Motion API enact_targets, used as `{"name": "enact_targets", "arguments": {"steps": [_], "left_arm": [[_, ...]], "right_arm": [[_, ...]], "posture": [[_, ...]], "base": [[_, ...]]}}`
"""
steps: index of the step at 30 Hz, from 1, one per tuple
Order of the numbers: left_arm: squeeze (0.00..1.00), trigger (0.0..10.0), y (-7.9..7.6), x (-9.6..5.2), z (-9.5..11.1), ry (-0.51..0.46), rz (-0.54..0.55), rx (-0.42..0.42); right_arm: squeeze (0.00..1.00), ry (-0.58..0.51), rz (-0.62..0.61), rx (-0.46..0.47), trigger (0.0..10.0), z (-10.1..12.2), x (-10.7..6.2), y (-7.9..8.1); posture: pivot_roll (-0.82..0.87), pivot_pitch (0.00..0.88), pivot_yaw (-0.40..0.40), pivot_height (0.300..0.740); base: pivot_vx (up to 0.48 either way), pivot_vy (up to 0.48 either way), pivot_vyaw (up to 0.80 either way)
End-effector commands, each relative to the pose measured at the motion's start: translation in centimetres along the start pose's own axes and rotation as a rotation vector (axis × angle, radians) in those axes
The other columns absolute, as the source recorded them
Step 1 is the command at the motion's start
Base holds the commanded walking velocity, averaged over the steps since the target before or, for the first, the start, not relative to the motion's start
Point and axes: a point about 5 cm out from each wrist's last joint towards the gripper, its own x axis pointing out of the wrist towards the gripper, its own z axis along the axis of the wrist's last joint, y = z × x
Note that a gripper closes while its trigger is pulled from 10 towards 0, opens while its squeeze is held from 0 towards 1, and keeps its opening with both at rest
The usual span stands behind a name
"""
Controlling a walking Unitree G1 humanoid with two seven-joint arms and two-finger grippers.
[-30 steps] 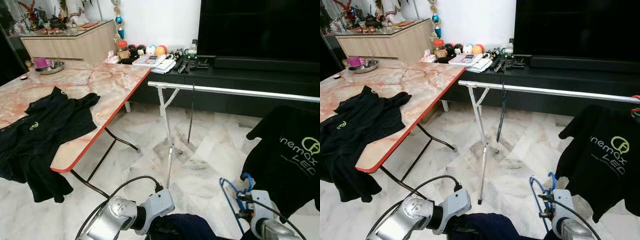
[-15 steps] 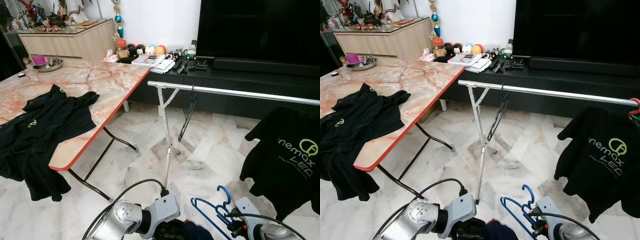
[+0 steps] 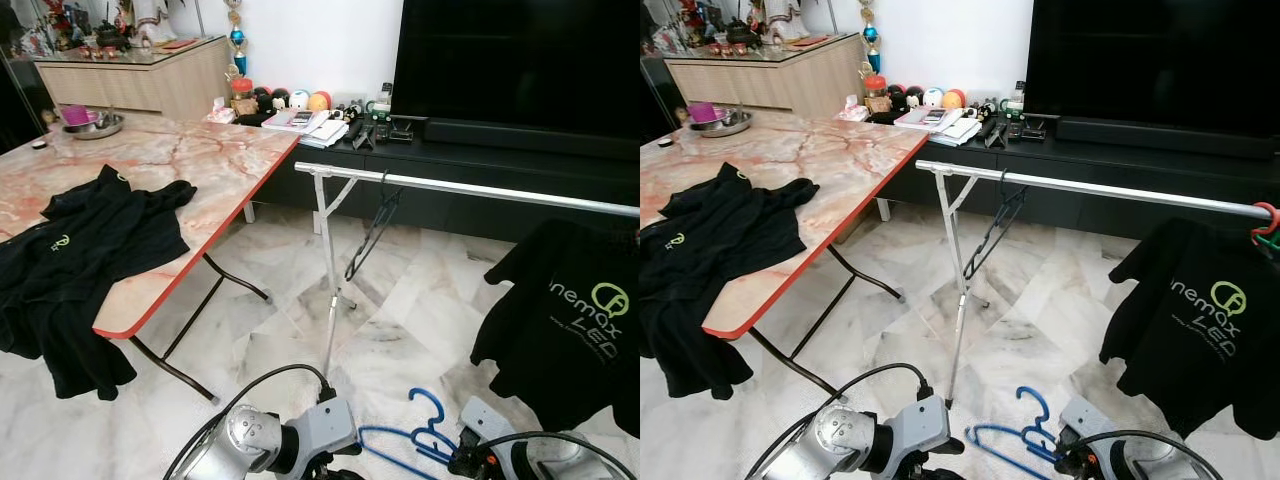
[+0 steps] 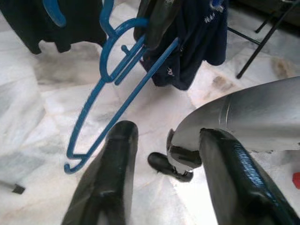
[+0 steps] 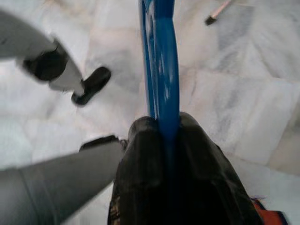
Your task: Hang hanger
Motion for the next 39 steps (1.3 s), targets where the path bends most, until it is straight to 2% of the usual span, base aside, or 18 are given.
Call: {"name": "enact_targets", "arguments": {"steps": [1,2,6,13,17,18,19,33,39], "left_arm": [[1.0,10.0,0.0,0.0,0.1,-0.002,-0.013,0.007],[1.0,10.0,-0.1,0.0,0.0,0.001,-0.022,0.009],[1.0,10.0,-0.1,0.0,-0.2,0.019,-0.034,0.019],[1.0,10.0,0.2,0.5,0.0,0.02,-0.031,0.016],[1.0,10.0,0.9,0.9,0.5,-0.014,0.022,-0.006],[0.58,10.0,0.9,1.0,0.5,-0.021,0.021,-0.021],[0.0,10.0,0.8,1.1,0.7,-0.038,0.001,-0.029],[0.0,10.0,0.6,2.5,1.7,-0.065,-0.065,-0.058],[0.0,10.0,1.1,3.2,2.1,-0.058,-0.04,-0.049]], "right_arm": [[0.0,-0.018,0.04,-0.071,10.0,0.8,-0.4,-0.1],[0.0,-0.014,0.121,-0.142,10.0,1.1,-1.1,0.1],[0.0,0.012,0.221,-0.273,10.0,1.7,-2.5,0.1],[0.0,-0.008,0.284,-0.374,10.0,3.0,-3.6,0.5],[0.0,-0.007,0.297,-0.439,10.0,3.7,-4.1,1.0],[0.0,-0.016,0.297,-0.442,10.0,3.9,-4.2,1.0],[0.0,-0.03,0.299,-0.44,10.0,4.1,-4.2,1.2],[0.0,-0.076,0.257,-0.507,10.0,6.0,-4.7,2.1],[0.0,-0.092,0.254,-0.511,10.0,6.6,-4.7,2.6]], "posture": [[0.09,0.0,-0.042,0.74],[0.09,0.0,-0.042,0.74],[0.09,0.0,-0.041,0.74],[0.08,0.0,-0.035,0.74],[0.08,0.0,-0.029,0.74],[0.08,0.0,-0.029,0.74],[0.08,0.0,-0.027,0.74],[0.06,0.0,-0.008,0.74],[0.06,0.0,-0.006,0.74]], "base": [[0.0,0.0,0.0],[0.0,0.0,0.0],[0.0,0.0,0.0],[0.0,0.0,0.0],[0.0,0.0,0.0],[0.0,0.0,0.0],[0.0,0.0,0.0],[0.0,0.0,0.0],[0.0,0.0,0.0]]}}
